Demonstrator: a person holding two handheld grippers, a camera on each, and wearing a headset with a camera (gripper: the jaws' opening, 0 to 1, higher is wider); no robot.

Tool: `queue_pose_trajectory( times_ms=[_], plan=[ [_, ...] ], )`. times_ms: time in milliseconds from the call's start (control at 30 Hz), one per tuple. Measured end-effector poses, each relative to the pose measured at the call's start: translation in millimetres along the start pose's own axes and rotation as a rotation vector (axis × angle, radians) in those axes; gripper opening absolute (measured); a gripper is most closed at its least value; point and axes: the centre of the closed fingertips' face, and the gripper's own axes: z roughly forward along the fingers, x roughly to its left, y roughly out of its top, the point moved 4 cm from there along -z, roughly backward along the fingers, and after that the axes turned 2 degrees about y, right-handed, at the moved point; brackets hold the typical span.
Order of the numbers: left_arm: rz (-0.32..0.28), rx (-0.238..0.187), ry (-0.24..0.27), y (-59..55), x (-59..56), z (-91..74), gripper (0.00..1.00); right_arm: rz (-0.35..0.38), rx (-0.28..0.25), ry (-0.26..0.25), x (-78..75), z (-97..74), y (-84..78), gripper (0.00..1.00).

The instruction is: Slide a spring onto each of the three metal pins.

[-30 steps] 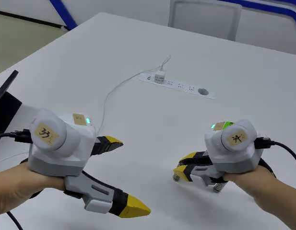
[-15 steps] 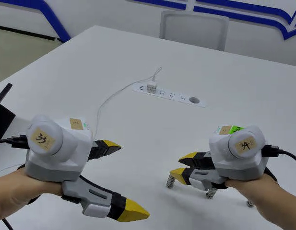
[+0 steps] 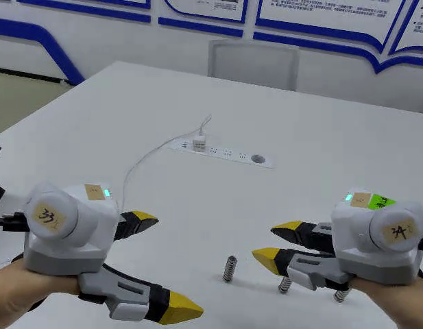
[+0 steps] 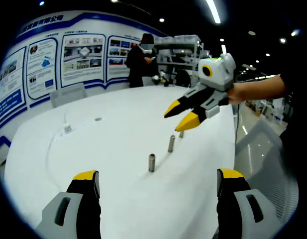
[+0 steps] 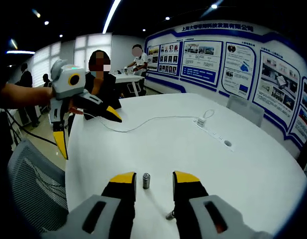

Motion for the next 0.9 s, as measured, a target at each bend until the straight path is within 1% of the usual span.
queue_pose_trajectory(
  times_ms=[67, 167, 233, 267, 300, 400, 433, 467, 567, 600, 667, 733, 800, 867, 900],
  plan=[
    [0.003, -0.002, 0.000, 0.9, -2.5, 0.5, 1.00, 0.016, -0.019, -0.013, 1.4, -14.1, -7.1, 0.30],
    [0.006, -0.009, -0.003, 1.8, -7.5, 2.1, 1.00, 0.020, -0.024, -0.047, -0.7, -31.7, -19.8, 0.31],
    [0.011, -0.010, -0.004, 2.2, -10.8, 3.3, 1.00, 0.048, -0.036, -0.072, -3.9, -44.6, -29.2, 0.33],
    [0.018, -0.012, 0.001, 2.0, -11.4, 3.5, 1.00, 0.051, -0.036, -0.078, -5.1, -49.2, -33.5, 0.33],
    [0.030, -0.010, 0.010, 1.2, -11.9, 3.5, 1.00, 0.059, -0.027, -0.095, -8.3, -56.0, -41.2, 0.34],
    [0.027, -0.006, 0.007, -2.3, -13.6, 1.3, 1.00, 0.095, -0.016, -0.136, -14.6, -72.3, -55.7, 0.35],
    [0.022, -0.009, 0.005, -2.9, -14.6, 0.1, 1.00, 0.094, -0.018, -0.134, -15.1, -76.4, -58.4, 0.37],
    [0.018, -0.013, 0.016, -3.7, -14.2, -1.3, 1.00, 0.094, -0.020, -0.136, -15.3, -82.1, -61.7, 0.40],
    [0.037, -0.002, 0.044, -7.0, -12.0, -4.1, 1.00, 0.123, -0.038, -0.164, -18.2, -94.3, -67.6, 0.44],
    [0.034, -0.006, 0.045, -6.8, -12.2, -5.1, 1.00, 0.130, -0.039, -0.171, -18.8, -96.8, -69.4, 0.45],
    [0.009, -0.033, 0.049, -5.1, -12.7, -6.9, 1.00, 0.149, -0.045, -0.197, -20.7, -103.1, -73.3, 0.46],
    [-0.002, -0.045, 0.058, -5.6, -11.7, -8.1, 1.00, 0.175, -0.061, -0.216, -21.7, -108.2, -76.5, 0.47],
    [-0.005, -0.049, 0.065, -6.9, -11.9, -8.3, 1.00, 0.189, -0.068, -0.235, -20.0, -112.6, -79.2, 0.48],
    [-0.005, -0.052, 0.069, -7.8, -12.7, -8.3, 1.00, 0.200, -0.066, -0.248, -21.0, -115.3, -85.3, 0.49],
    [-0.008, -0.053, 0.069, -8.7, -13.9, -8.1, 1.00, 0.218, -0.067, -0.259, -20.8, -117.6, -88.9, 0.49]
  ],
)
